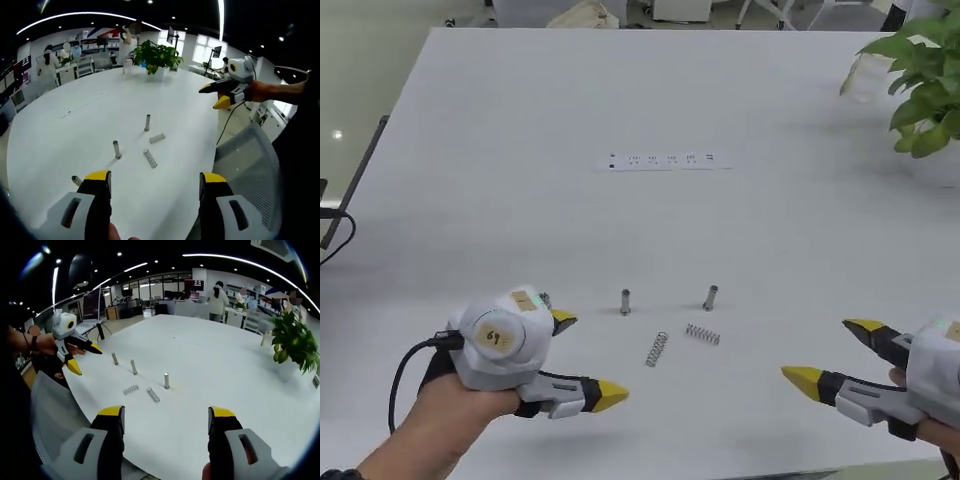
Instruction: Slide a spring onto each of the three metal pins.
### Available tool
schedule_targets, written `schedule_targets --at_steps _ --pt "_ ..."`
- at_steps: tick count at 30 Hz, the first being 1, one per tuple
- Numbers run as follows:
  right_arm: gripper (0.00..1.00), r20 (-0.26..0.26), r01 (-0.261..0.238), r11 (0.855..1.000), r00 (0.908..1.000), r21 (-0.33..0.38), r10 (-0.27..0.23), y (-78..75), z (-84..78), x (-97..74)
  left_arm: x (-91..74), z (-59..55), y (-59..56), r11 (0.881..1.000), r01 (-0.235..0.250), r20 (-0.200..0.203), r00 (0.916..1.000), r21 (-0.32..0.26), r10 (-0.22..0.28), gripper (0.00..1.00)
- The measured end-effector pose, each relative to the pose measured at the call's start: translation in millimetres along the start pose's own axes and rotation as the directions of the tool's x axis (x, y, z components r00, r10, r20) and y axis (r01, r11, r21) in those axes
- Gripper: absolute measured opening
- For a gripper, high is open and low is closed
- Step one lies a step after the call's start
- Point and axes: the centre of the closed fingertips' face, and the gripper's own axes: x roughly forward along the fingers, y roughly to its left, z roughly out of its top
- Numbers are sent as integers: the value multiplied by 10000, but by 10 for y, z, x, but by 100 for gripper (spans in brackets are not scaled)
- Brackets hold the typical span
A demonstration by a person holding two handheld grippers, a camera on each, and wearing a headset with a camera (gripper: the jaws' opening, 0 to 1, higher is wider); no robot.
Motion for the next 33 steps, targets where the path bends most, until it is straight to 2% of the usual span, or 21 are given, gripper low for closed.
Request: schedule_targets --at_steps 7,14,24,33 --pt "67 -64 -23 9999 10000 114 24 15 -68 -38 266 42 -50 9994 343 -130 9993 -38 -343 65" --pt "67 -52 -162 9997 9999 194 163 93 -91 -29 484 23 -49 9986 525 -334 9981 -40 -526 65" --pt "66 -5 -287 9990 9996 328 288 152 -76 9 770 -112 46 9982 410 -656 9969 -440 -439 62" --pt "66 -110 -487 9985 9987 257 490 221 -77 73 955 -269 127 9967 104 -928 9955 -802 -179 50"
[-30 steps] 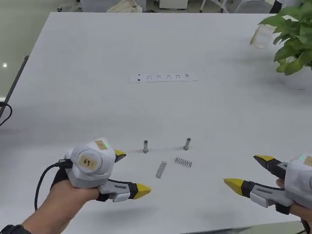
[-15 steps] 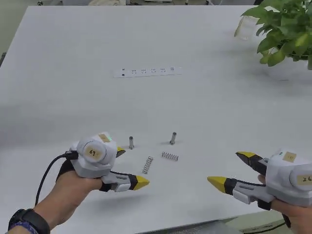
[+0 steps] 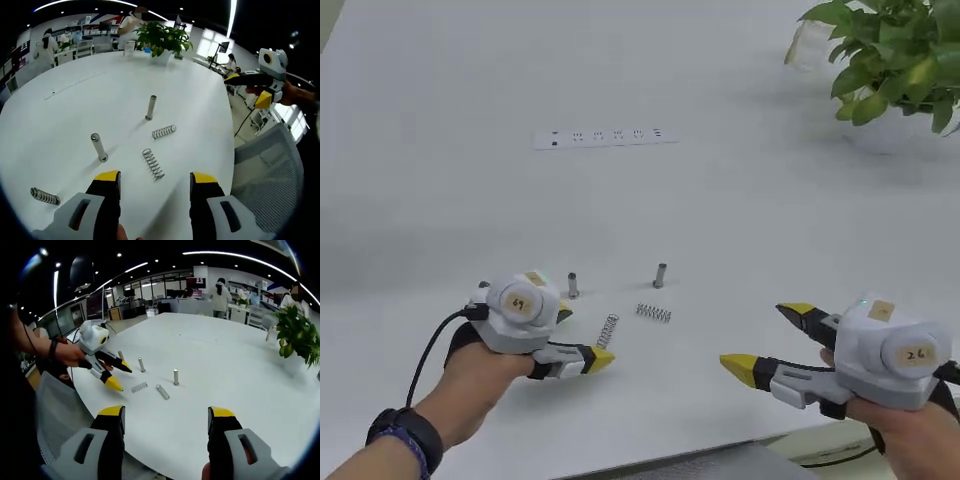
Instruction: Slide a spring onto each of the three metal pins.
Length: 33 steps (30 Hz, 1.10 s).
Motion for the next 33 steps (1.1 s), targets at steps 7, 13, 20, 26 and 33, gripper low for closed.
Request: schedule_targets --at_steps 7,13,20,26,33 --pt "65 -133 -155 9999 9998 53 156 63 -53 51 134 -46 18 9990 -132 20 9999 -417 133 43" --pt "64 -288 -213 9998 9994 39 214 92 -110 51 227 -47 26 9985 -267 87 9996 -473 272 37" --pt "63 -398 -188 9998 9990 108 192 90 -150 14 306 -38 53 9981 -539 148 9984 -311 543 24" --pt "63 -385 -172 9998 9991 103 176 97 -132 21 309 -26 83 9929 -1159 116 9932 282 1156 6" --pt "62 -360 -160 9999 9992 32 161 108 -125 17 252 -62 99 9914 -1255 -76 9920 380 1259 3"
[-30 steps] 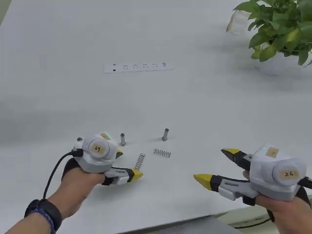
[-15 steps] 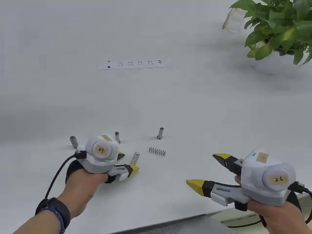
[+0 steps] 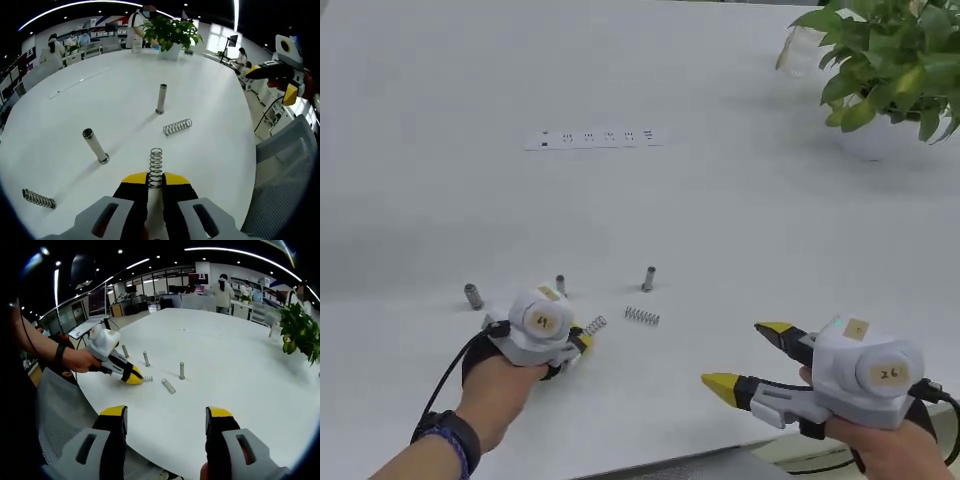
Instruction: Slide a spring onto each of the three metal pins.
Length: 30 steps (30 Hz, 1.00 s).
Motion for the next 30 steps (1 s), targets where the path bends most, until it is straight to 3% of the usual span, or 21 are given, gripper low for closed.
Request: schedule_targets --at_steps 16,30 --pt "61 71 -131 9998 9999 177 130 48 -62 -7 -335 -52 70 9992 -121 322 9994 -372 133 2" --pt "58 284 -654 9979 9975 -23 654 146 49 79 -639 -101 4 9989 -165 727 9972 -437 197 2"
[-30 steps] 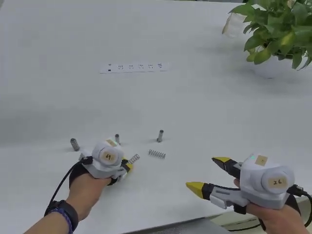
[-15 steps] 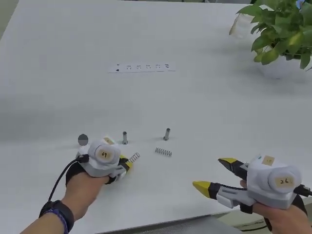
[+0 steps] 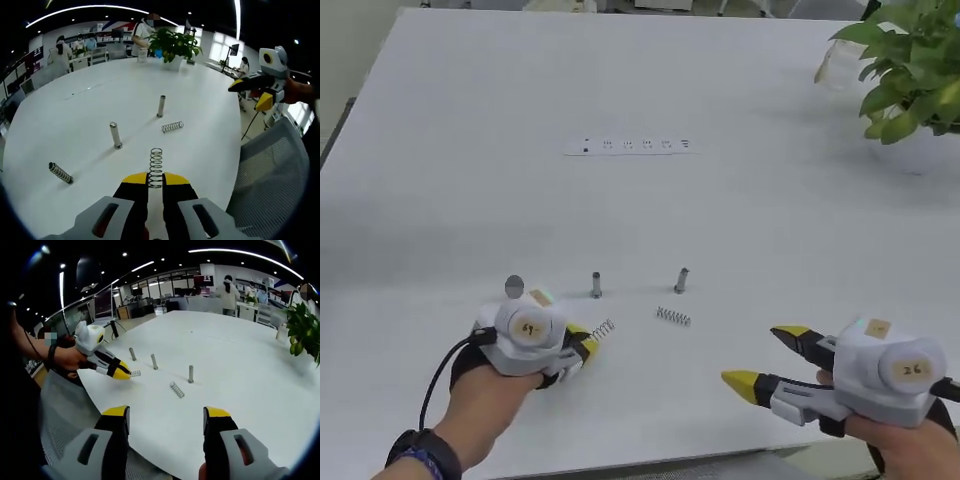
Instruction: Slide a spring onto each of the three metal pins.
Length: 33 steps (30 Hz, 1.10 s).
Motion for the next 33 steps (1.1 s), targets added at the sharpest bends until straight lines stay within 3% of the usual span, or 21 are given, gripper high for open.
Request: schedule_targets --at_steps 9,22,28,33 --pt "57 35 -463 9987 9989 -204 464 84 76 74 -227 -22 -25 9999 -138 183 9997 32 138 2" --pt "55 109 -1370 9898 9904 -398 1375 323 224 269 -538 82 -52 9991 -308 599 9978 299 290 2" --pt "54 59 -1803 9816 9835 -629 1810 440 294 379 -644 191 -55 9983 -298 839 9961 505 255 2" --pt "52 63 -2222 9710 9747 -888 2236 574 383 476 -690 311 -156 9954 -78 1025 9947 950 -20 2"
